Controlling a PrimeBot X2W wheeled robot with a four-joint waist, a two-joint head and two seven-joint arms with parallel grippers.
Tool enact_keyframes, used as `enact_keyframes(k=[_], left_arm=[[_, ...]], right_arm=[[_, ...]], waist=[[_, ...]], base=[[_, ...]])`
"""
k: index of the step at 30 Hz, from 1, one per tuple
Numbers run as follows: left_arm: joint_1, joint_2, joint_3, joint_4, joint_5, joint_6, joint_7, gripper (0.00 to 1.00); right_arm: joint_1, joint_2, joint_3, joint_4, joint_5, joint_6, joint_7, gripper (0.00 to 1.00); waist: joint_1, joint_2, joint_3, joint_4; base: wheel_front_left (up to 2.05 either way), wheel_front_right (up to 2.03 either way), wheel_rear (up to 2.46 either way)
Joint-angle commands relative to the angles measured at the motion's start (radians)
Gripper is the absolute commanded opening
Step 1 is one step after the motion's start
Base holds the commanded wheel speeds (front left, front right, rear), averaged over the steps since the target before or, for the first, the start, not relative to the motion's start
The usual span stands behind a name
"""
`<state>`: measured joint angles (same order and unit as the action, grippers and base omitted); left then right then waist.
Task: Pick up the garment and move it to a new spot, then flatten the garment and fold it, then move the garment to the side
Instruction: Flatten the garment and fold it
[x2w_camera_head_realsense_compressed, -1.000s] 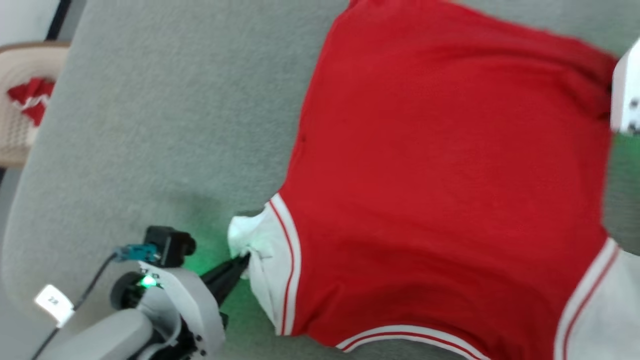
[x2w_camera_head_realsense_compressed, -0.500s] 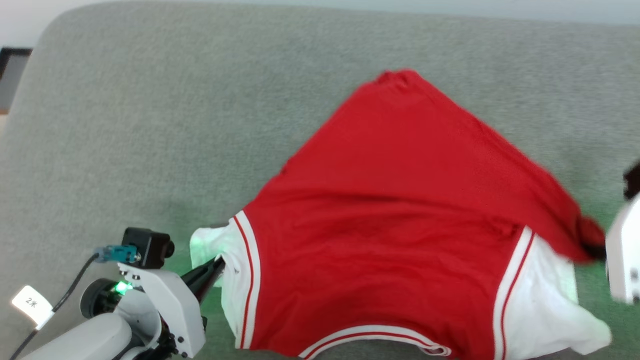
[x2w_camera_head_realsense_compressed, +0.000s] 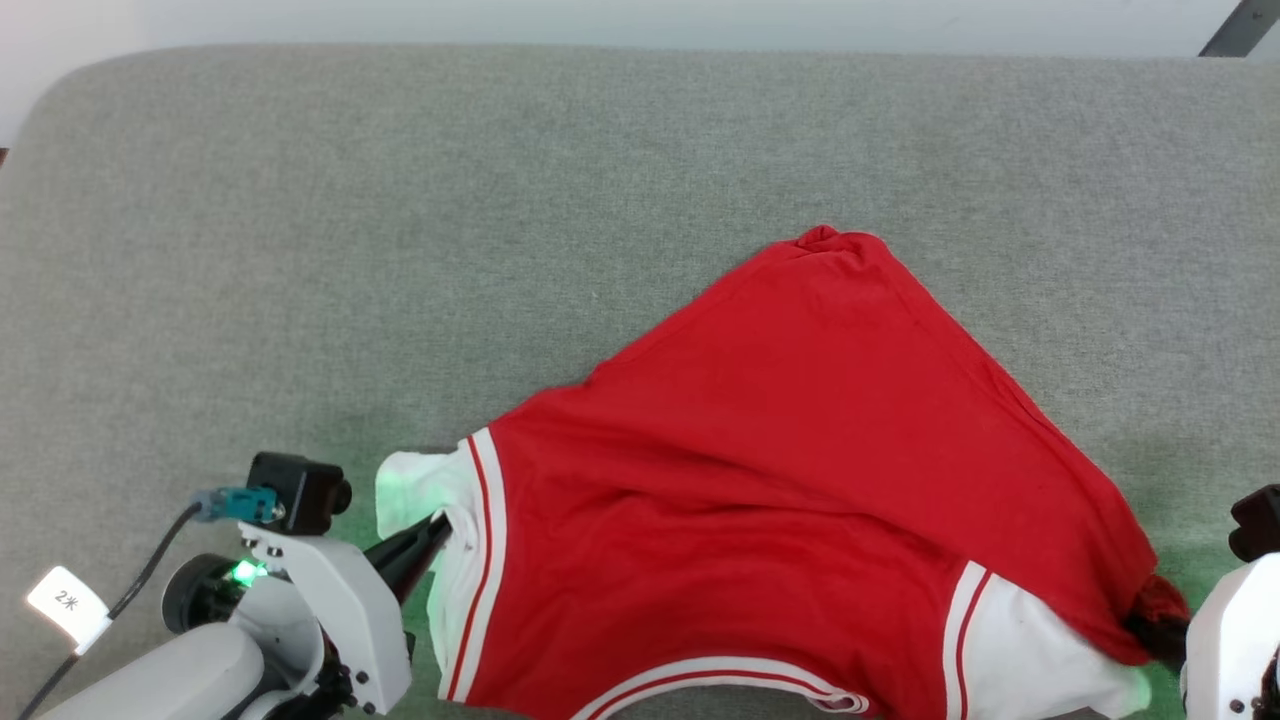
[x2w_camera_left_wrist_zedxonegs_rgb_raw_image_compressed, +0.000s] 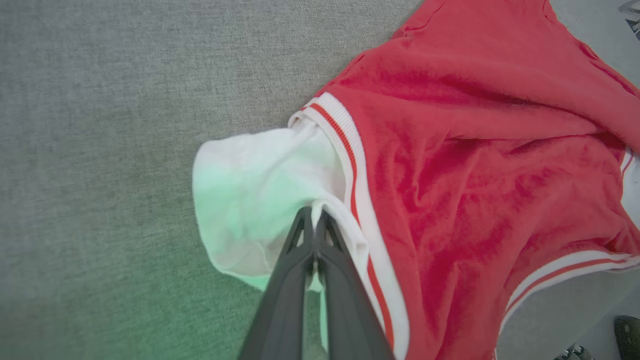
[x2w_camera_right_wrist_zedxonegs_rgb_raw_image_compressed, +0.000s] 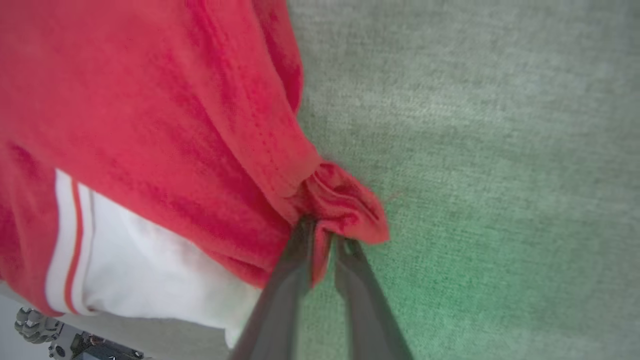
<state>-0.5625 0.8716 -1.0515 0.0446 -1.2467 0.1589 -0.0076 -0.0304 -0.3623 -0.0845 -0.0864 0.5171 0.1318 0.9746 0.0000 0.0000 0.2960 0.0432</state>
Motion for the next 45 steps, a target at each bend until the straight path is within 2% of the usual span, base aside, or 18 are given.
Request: enact_keyframes(k=[1, 5, 13, 18, 22, 29, 35, 41, 42, 43, 44, 45], left_arm=[[-0.004, -0.004, -0.001, 0.002, 0.005, -0.001, 0.004, 0.00], [-0.005, -0.007, -0.001, 0.009, 0.005, -0.008, 0.000, 0.00], [-0.012, -0.019, -0.003, 0.005, 0.012, -0.016, -0.009, 0.00], [-0.027, -0.032, -0.003, 0.002, 0.020, -0.023, -0.009, 0.00], [-0.053, -0.056, -0.007, 0.011, 0.034, -0.037, -0.003, 0.00], [-0.106, -0.113, -0.019, 0.050, 0.057, -0.071, 0.009, 0.00], [-0.128, -0.154, -0.030, 0.088, 0.070, -0.097, 0.004, 0.00], [-0.128, -0.179, -0.036, 0.128, 0.068, -0.118, -0.003, 0.00], [-0.128, -0.183, -0.037, 0.134, 0.066, -0.123, -0.004, 0.00], [-0.127, -0.187, -0.038, 0.140, 0.064, -0.123, -0.005, 0.00], [-0.127, -0.189, -0.038, 0.147, 0.063, -0.125, -0.006, 0.00], [-0.127, -0.191, -0.039, 0.151, 0.062, -0.127, -0.006, 0.00]], right_arm=[[0.009, 0.006, 0.009, 0.024, -0.011, -0.002, -0.002, 1.00], [0.004, -0.007, 0.009, -0.010, 0.007, -0.002, -0.009, 1.00], [-0.058, -0.038, -0.055, -0.207, 0.041, -0.002, -0.014, 1.00], [-0.206, -0.057, 0.034, -0.247, 0.023, -0.002, -0.119, 1.00], [-0.371, -0.066, 0.142, -0.137, -0.010, -0.002, -0.236, 1.00], [-0.660, -0.080, 0.361, 0.196, -0.008, -0.002, -0.355, 1.00], [-0.828, -0.101, 0.540, 0.455, 0.045, -0.002, -0.322, 1.00], [-0.900, -0.118, 0.698, 0.646, 0.104, -0.002, -0.222, 1.00], [-0.904, -0.119, 0.712, 0.680, 0.117, -0.002, -0.197, 0.85], [-0.905, -0.119, 0.728, 0.710, 0.125, -0.002, -0.173, 0.36], [-0.908, -0.120, 0.741, 0.737, 0.135, -0.002, -0.153, 0.00], [-0.910, -0.120, 0.753, 0.754, 0.146, -0.002, -0.135, 0.00]], waist=[[0.0000, 0.0000, 0.000, -0.001], [0.0000, 0.0000, 0.000, -0.001], [0.0000, 0.0000, 0.008, 0.022], [0.0000, 0.0000, 0.032, 0.055], [0.0000, 0.0000, 0.061, 0.093], [0.0000, 0.0000, 0.104, 0.169], [0.0000, 0.0000, 0.120, 0.218], [0.0000, 0.0000, 0.123, 0.245], [0.0000, 0.0000, 0.122, 0.247], [0.0000, 0.0000, 0.121, 0.249], [0.0000, 0.0000, 0.120, 0.250], [0.0000, 0.0000, 0.118, 0.251]], base=[[0.00, 0.00, 0.00], [0.00, 0.00, 0.00], [0.00, 0.00, 0.00], [0.00, 0.00, 0.00], [0.00, 0.00, 0.00], [0.00, 0.00, 0.00], [0.00, 0.00, 0.00], [0.00, 0.00, 0.00], [0.00, 0.00, 0.00], [0.00, 0.00, 0.00], [0.00, 0.00, 0.00], [0.00, 0.00, 0.00]])
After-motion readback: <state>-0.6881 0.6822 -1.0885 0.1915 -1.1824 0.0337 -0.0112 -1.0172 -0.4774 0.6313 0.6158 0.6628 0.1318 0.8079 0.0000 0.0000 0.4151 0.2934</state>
